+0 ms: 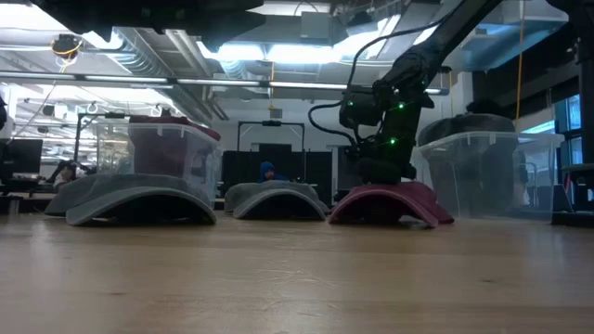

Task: Pick & Place hat
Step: Put the red cap into the left transparent bin

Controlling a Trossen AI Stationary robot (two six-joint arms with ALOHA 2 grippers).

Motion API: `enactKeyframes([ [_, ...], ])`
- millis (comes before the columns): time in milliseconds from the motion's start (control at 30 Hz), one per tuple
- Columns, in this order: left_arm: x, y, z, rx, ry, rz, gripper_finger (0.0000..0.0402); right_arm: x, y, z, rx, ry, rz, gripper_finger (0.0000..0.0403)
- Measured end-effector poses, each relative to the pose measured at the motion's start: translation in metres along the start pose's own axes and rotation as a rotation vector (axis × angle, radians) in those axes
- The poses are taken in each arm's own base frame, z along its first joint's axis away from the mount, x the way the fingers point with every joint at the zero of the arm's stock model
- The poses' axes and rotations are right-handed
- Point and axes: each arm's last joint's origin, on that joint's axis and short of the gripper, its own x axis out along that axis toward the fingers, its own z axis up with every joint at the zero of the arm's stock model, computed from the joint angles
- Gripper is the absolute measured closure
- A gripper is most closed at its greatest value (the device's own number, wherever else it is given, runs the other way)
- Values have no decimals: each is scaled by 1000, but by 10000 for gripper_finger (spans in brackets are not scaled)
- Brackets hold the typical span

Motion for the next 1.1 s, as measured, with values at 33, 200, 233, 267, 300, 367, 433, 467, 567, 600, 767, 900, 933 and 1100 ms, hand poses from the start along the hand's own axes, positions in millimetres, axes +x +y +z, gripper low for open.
enactKeyframes([
  [33, 0, 0, 0, 0, 0, 0, 194, -4, 3, 0, -11, -1, -15, 384],
  [200, 0, 0, 0, 0, 0, 0, 194, -43, 18, 8, -55, -108, -17, 395],
  [233, 0, 0, 0, 0, 0, 0, 194, -50, 22, 8, -63, -124, -14, 395],
  [267, 0, 0, 0, 0, 0, 0, 194, -55, 25, 7, -74, -130, -14, 395],
  [300, 0, 0, 0, 0, 0, 0, 194, -59, 29, 6, -85, -140, -20, 395],
  [367, 0, 0, 0, 0, 0, 0, 194, -73, 37, 6, -106, -183, -31, 397],
  [433, 0, 0, 0, 0, 0, 0, 194, -90, 42, 6, -119, -240, -33, 397],
  [467, 0, 0, 0, 0, 0, 0, 194, -97, 45, 5, -125, -258, -34, 397],
  [567, 0, 0, 0, 0, 0, 0, 194, -113, 50, -1, -142, -296, -41, 397],
  [600, 0, 0, 0, 0, 0, 0, 194, -121, 51, -2, -141, -318, -34, 397],
  [767, 0, 0, 0, 0, 0, 0, 194, -152, 55, -12, -143, -405, -1, 397],
  [900, 0, 0, 0, 0, 0, 0, 194, -177, 50, -22, -129, -487, -27, 397],
  [933, 0, 0, 0, 0, 0, 0, 194, -183, 47, -25, -119, -503, -36, 397],
  [1100, 0, 0, 0, 0, 0, 0, 194, -213, 34, -41, -72, -588, -69, 397],
])
